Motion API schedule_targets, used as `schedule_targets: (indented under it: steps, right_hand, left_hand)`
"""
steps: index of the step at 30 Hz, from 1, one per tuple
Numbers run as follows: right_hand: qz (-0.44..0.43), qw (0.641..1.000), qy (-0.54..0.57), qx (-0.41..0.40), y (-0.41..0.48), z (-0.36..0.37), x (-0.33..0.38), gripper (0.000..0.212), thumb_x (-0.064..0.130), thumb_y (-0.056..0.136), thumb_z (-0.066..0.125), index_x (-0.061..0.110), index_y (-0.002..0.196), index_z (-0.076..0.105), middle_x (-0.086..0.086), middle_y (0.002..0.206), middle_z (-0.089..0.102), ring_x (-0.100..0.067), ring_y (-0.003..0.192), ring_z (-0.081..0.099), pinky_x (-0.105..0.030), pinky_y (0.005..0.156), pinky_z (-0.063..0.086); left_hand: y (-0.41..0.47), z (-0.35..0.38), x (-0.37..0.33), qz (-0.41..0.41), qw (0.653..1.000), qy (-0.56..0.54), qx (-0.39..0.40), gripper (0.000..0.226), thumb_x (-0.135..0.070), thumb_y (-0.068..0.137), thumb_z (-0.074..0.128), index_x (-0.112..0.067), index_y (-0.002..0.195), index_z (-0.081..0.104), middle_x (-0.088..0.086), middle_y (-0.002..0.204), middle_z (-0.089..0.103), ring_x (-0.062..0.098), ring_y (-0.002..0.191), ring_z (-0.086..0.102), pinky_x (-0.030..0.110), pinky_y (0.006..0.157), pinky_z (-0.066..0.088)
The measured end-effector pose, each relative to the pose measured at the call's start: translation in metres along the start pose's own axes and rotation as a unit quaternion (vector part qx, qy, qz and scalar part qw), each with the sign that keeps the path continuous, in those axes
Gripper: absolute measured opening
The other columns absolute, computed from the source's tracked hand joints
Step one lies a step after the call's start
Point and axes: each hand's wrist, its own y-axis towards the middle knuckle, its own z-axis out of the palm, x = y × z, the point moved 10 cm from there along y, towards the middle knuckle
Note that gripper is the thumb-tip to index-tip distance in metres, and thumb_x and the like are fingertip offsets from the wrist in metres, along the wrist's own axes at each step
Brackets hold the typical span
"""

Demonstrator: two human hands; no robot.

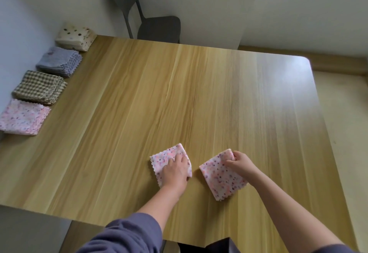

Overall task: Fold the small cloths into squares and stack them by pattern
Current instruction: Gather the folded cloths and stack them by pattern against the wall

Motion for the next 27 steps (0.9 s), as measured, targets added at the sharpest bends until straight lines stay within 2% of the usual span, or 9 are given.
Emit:
schedule_targets:
  steps: [3,5,7,9,12,15,19,24,27]
  right_hand:
    - [0.012,0.998,0.057,0.029,0.001,0.007,0.002,0.015,0.023,0.090,0.057,0.014,0.099,0.065,-0.011,0.102,0.067,-0.028,0.097,0.064,-0.040,0.089,0.051]
    - [0.023,0.993,0.104,0.050,0.000,0.015,0.008,0.015,0.022,0.088,0.060,0.016,0.099,0.066,-0.010,0.103,0.069,-0.029,0.096,0.066,-0.049,0.092,0.052]
    - [0.032,0.983,0.166,0.070,-0.001,0.026,0.020,0.021,0.017,0.088,0.060,0.010,0.107,0.066,-0.014,0.102,0.070,-0.032,0.095,0.068,-0.052,0.089,0.054]
    - [0.028,0.971,0.219,0.092,-0.002,0.039,0.037,0.023,0.012,0.089,0.059,0.006,0.111,0.064,-0.018,0.105,0.070,-0.034,0.096,0.069,-0.051,0.088,0.054]
    - [0.013,0.954,0.268,0.131,-0.003,0.064,0.072,0.038,0.017,0.080,0.068,0.005,0.115,0.063,-0.020,0.111,0.068,-0.035,0.101,0.067,-0.050,0.089,0.054]
    - [-0.006,0.943,0.286,0.170,-0.004,0.094,0.114,0.041,0.021,0.081,0.072,0.003,0.117,0.061,-0.018,0.112,0.069,-0.033,0.101,0.067,-0.044,0.083,0.056]
    - [-0.021,0.938,0.274,0.209,0.000,0.154,0.177,0.038,0.021,0.085,0.069,0.002,0.118,0.061,-0.018,0.114,0.068,-0.033,0.102,0.067,-0.043,0.082,0.055]
    - [-0.021,0.939,0.243,0.242,0.003,0.255,0.253,0.036,0.020,0.086,0.068,0.000,0.116,0.062,-0.019,0.112,0.069,-0.032,0.100,0.068,-0.043,0.083,0.055]
    - [-0.020,0.937,0.230,0.261,-0.003,0.324,0.305,0.034,0.019,0.084,0.070,0.001,0.112,0.064,-0.018,0.109,0.070,-0.029,0.096,0.069,-0.040,0.080,0.057]
  left_hand:
    - [0.004,-0.004,0.029,-0.056,0.993,-0.101,0.007,0.048,-0.014,0.087,0.056,-0.022,0.131,0.040,-0.004,0.125,0.050,0.019,0.110,0.052,0.035,0.079,0.048]
    - [0.007,-0.012,0.057,-0.125,0.965,-0.229,-0.018,0.029,-0.016,0.088,0.049,-0.021,0.117,0.050,-0.004,0.109,0.055,0.020,0.099,0.052,0.033,0.076,0.043]
    - [0.007,-0.022,0.084,-0.184,0.899,-0.394,-0.061,0.012,-0.016,0.093,0.042,-0.017,0.091,0.054,0.001,0.091,0.059,0.023,0.085,0.050,0.031,0.066,0.036]
    - [0.006,-0.025,0.111,-0.229,0.788,-0.564,-0.088,0.024,-0.012,0.096,0.042,-0.015,0.073,0.049,0.003,0.073,0.055,0.021,0.077,0.048,0.030,0.059,0.036]
    - [0.003,-0.019,0.143,-0.268,0.622,-0.733,-0.062,0.015,-0.016,0.091,0.060,-0.009,0.079,0.053,0.006,0.080,0.065,0.024,0.078,0.063,0.036,0.073,0.055]
    - [0.000,-0.021,0.180,-0.274,0.563,-0.778,-0.058,0.018,-0.026,0.090,0.066,-0.009,0.097,0.064,0.010,0.100,0.071,0.026,0.093,0.068,0.045,0.088,0.054]
    - [-0.001,-0.032,0.241,-0.246,0.472,-0.844,-0.068,0.025,-0.019,0.094,0.059,-0.005,0.114,0.061,0.014,0.107,0.069,0.026,0.097,0.067,0.039,0.083,0.054]
    - [-0.011,-0.044,0.333,-0.221,0.418,-0.880,-0.030,0.026,-0.022,0.099,0.044,-0.008,0.114,0.061,0.010,0.105,0.071,0.020,0.093,0.067,0.033,0.073,0.051]
    - [-0.022,-0.056,0.402,-0.214,0.451,-0.867,-0.014,0.028,-0.027,0.099,0.044,-0.010,0.110,0.064,0.009,0.100,0.072,0.020,0.088,0.067,0.033,0.070,0.050]
